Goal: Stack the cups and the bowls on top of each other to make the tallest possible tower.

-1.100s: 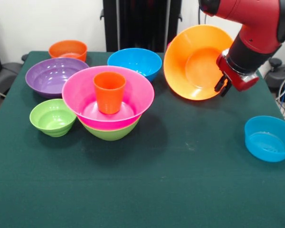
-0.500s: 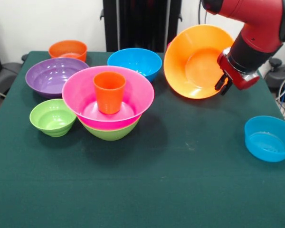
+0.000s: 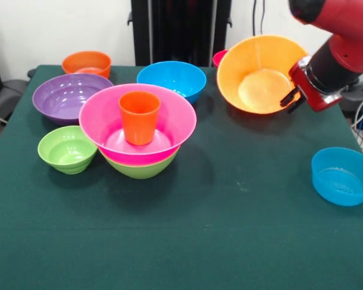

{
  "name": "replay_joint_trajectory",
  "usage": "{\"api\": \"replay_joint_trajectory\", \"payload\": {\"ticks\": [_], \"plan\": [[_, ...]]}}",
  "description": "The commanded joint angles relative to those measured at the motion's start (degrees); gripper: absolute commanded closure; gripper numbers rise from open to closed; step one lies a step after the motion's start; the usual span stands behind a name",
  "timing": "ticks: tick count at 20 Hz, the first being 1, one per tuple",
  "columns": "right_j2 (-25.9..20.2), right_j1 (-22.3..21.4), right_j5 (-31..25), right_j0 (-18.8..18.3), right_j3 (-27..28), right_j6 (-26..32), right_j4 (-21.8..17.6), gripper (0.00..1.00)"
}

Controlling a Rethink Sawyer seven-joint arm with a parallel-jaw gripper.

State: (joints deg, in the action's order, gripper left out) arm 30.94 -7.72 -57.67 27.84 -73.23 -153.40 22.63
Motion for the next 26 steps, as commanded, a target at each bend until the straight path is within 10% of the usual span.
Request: {"api": "replay_joint_trajectory", "payload": {"ticks": [1,26], "plan": [[0.25,5.90,-10.51,2.22,10.23,-17.72,-1.05,1.00],[11.18,15.29,-12.03,4.48,20.92,-15.21,-4.28,1.00]]}}
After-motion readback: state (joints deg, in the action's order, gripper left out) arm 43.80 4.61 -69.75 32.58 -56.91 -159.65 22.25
